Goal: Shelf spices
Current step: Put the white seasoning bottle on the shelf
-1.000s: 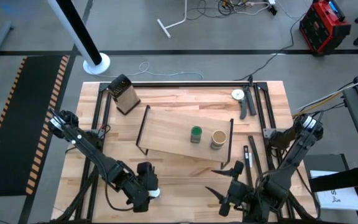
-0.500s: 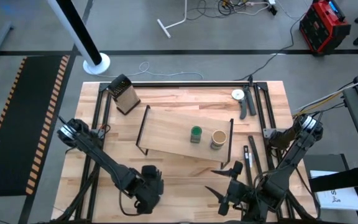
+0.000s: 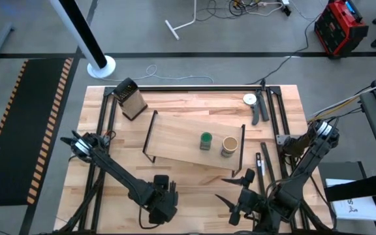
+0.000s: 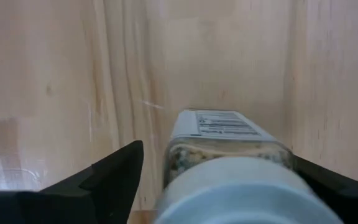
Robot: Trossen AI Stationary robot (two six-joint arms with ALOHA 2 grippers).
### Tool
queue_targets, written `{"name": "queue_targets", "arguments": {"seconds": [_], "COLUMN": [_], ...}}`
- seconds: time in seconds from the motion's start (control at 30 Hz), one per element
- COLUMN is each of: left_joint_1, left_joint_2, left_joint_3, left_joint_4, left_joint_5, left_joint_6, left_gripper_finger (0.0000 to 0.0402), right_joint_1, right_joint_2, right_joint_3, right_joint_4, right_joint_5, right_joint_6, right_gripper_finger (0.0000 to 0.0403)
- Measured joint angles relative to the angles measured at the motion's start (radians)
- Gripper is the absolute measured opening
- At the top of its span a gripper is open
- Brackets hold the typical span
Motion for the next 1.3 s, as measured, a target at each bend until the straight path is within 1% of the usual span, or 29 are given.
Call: {"name": "queue_targets", "arguments": {"seconds": [0.17, 0.4, 0.53, 0.67, 0.9, 1.13, 1.3], "left_joint_1": [0.002, 0.012, 0.021, 0.035, 0.076, 0.165, 0.244], "left_joint_2": [0.009, 0.009, 0.007, 0.005, 0.005, 0.003, 0.003], "left_joint_3": [-0.002, 0.007, 0.035, 0.101, 0.293, 0.481, 0.588], "left_joint_4": [0.003, -0.009, -0.042, -0.105, -0.257, -0.403, -0.488], "left_joint_5": [0.003, 0.003, 0.006, 0.021, 0.021, 0.018, 0.017], "left_joint_6": [0.0, 0.004, 0.026, 0.058, 0.182, 0.339, 0.428], "left_gripper_finger": [0.0256, 0.0183, 0.0182, 0.0182, 0.0187, 0.0186, 0.0188], "right_joint_1": [-0.002, -0.004, -0.004, -0.004, -0.004, -0.004, -0.004], "right_joint_2": [0.0, 0.0, 0.0, 0.0, 0.0, 0.0, 0.0], "right_joint_3": [-0.025, -0.036, -0.036, -0.036, -0.036, -0.036, -0.039], "right_joint_4": [0.0, 0.0, 0.001, 0.001, 0.001, 0.01, 0.015], "right_joint_5": [0.005, 0.005, 0.005, 0.004, 0.004, 0.001, -0.002], "right_joint_6": [0.03, 0.059, 0.059, 0.059, 0.059, 0.058, 0.056], "right_gripper_finger": [0.0254, 0.024, 0.0232, 0.0225, 0.022, 0.0228, 0.0226]}}
